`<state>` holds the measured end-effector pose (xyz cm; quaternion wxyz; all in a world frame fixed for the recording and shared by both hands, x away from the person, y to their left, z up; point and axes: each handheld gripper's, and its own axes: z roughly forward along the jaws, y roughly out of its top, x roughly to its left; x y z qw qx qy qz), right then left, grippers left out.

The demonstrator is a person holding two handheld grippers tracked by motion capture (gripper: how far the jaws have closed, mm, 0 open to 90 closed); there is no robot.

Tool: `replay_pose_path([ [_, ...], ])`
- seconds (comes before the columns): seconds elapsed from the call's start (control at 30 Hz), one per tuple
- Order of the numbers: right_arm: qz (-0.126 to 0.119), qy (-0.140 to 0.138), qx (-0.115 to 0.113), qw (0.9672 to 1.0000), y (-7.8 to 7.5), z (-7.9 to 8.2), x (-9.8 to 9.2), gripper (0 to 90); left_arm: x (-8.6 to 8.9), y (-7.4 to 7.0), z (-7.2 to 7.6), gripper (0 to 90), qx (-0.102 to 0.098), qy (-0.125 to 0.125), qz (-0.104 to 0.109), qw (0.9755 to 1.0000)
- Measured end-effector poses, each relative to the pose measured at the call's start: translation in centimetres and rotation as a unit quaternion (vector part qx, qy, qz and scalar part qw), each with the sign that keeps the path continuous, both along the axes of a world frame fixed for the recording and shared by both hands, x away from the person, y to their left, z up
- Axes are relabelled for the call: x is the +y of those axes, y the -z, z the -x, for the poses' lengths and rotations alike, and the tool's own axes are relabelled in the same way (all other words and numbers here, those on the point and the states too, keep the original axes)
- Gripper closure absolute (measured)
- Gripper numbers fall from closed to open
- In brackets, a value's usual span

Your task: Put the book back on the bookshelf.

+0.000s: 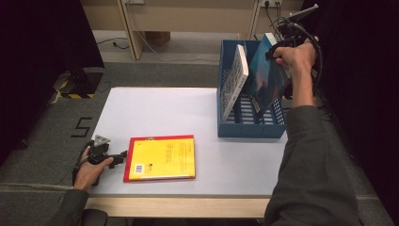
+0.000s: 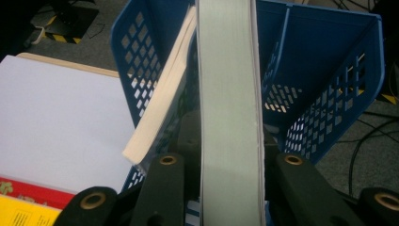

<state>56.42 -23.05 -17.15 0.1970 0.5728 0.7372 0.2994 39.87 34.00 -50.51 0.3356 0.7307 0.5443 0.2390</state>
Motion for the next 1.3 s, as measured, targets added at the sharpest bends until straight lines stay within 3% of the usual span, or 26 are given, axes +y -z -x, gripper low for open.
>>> replay_pose_path([
  [0.63,-0.02,0.029,0.011,0.9993,3.2,-3.9,1.3,73.4,0.0,0.0,0.0,13.5,-0.001,0.0,0.0,1.0],
  [1.27,-0.036,0.026,0.041,0.9982,8.9,-5.8,1.8,72.4,0.0,0.0,0.0,13.4,-0.001,-0.001,-0.002,1.0],
  [1.3,-0.042,0.028,0.035,0.9981,9.0,-5.8,1.8,72.2,-0.1,0.0,0.0,13.4,-0.002,-0.001,-0.002,1.0],
])
